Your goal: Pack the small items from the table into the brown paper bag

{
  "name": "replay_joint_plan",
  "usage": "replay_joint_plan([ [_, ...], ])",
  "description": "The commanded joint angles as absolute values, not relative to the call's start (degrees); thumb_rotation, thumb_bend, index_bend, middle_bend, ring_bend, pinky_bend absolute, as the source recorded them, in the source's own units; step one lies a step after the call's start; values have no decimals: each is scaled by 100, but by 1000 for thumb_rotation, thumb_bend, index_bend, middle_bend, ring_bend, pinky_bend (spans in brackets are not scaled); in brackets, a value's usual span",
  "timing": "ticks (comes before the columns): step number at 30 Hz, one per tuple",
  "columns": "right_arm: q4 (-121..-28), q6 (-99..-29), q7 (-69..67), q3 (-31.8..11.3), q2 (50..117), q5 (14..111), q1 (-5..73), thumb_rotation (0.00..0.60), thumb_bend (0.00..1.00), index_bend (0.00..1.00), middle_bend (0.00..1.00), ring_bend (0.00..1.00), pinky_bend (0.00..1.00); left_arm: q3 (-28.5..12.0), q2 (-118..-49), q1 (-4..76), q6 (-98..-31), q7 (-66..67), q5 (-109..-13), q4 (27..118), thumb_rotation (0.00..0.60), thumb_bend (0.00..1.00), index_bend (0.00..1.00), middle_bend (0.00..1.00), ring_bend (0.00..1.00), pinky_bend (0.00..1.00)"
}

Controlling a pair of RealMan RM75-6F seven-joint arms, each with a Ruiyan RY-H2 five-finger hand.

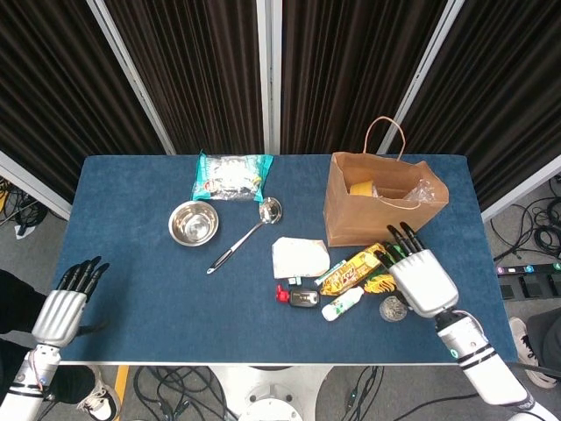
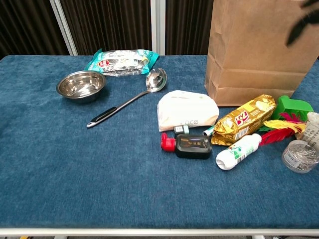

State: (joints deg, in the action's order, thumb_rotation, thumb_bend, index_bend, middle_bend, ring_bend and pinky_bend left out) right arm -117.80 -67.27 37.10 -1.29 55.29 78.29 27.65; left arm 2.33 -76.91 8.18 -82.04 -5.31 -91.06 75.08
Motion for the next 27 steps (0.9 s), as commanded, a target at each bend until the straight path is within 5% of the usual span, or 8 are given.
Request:
replay_joint_plan([
  [1, -11590, -6647, 3629, 125, 5624, 7385, 2462, 600, 0, 282, 243, 21, 21, 234, -7673, 817, -8207, -523, -9109, 7518, 600, 114, 81, 88, 0, 116],
  [15, -10183, -6965, 1892, 96, 6596, 7344, 1851, 600, 0, 225, 236, 19, 22, 286, -7698, 804, -8242, -596, -9187, 7467, 600, 114, 81, 88, 0, 116],
  [27, -9937, -6881, 1720, 28, 6750, 6966, 1661, 600, 0, 224, 251, 21, 19, 316, -7748, 797, -8206, -644, -9184, 7380, 600, 114, 80, 88, 0, 116],
])
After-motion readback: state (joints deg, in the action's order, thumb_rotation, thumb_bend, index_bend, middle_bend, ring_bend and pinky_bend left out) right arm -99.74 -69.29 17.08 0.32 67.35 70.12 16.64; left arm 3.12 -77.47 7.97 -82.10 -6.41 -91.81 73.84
